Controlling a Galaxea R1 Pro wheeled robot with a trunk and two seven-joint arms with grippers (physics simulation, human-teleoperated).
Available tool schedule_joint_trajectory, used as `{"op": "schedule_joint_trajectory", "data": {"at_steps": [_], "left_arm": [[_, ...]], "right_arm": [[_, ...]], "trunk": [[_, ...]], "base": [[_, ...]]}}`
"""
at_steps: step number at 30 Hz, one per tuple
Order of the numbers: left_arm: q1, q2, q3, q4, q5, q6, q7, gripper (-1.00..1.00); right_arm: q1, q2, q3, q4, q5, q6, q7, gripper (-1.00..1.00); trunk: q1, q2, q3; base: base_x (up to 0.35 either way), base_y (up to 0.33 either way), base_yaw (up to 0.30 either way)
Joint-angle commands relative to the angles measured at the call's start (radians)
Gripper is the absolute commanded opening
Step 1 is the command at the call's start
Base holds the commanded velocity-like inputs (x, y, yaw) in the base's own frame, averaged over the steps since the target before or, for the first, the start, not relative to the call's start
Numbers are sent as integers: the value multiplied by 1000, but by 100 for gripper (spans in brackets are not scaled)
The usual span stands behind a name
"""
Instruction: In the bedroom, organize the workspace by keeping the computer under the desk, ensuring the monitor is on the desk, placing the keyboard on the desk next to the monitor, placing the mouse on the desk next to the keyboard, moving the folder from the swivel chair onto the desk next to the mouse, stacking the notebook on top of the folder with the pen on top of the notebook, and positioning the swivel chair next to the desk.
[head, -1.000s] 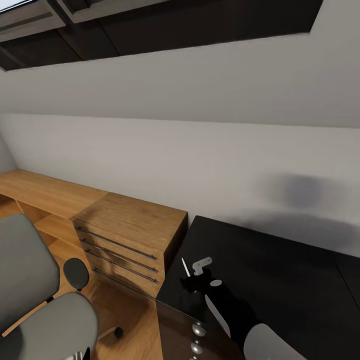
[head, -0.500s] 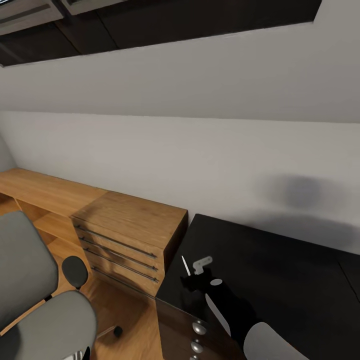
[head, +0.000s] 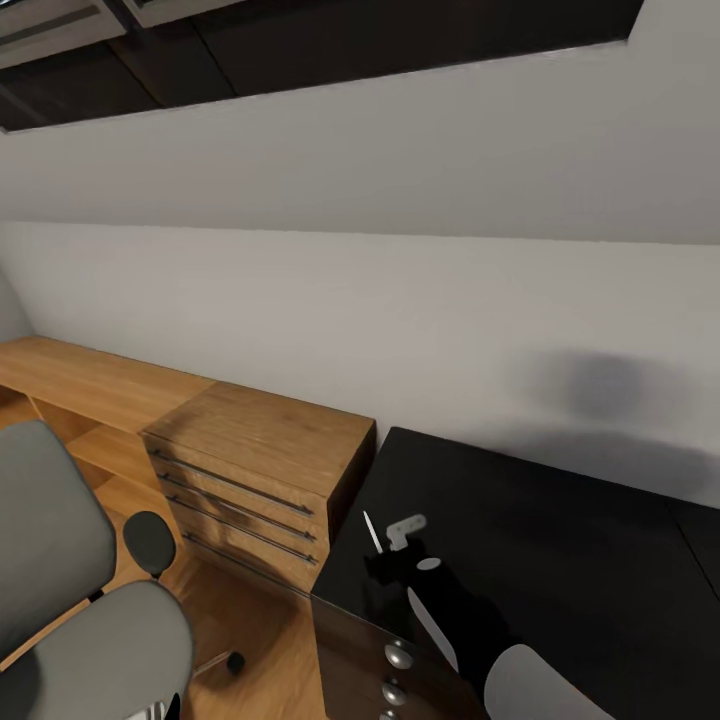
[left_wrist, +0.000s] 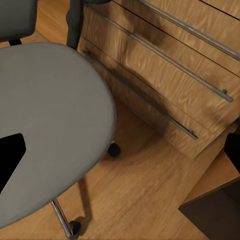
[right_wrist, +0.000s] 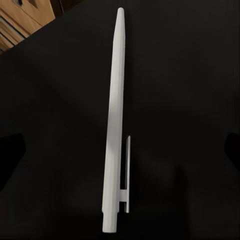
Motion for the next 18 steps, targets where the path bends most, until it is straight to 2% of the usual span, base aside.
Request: {"op": "schedule_joint_trajectory", "data": {"at_steps": [1,7,14,18], "left_arm": [[0,-1,1,-1,8,-2,-1,100],[0,-1,1,-1,8,-2,-1,100],[0,-1,1,-1,8,-1,-1,100],[0,-1,1,-1,8,-1,-1,100]], "right_arm": [[-1,0,4,-2,-10,10,-8,100],[-1,-1,4,-3,-10,25,-12,100],[-2,-1,4,-3,-10,41,-14,100],[-2,-1,4,-3,-10,42,-14,100]], "trunk": [[0,-1,-1],[0,-1,-1],[27,-50,-23],[27,-50,-23]], "base": [[0,0,0],[0,0,0],[0,0,0],[0,0,0]]}}
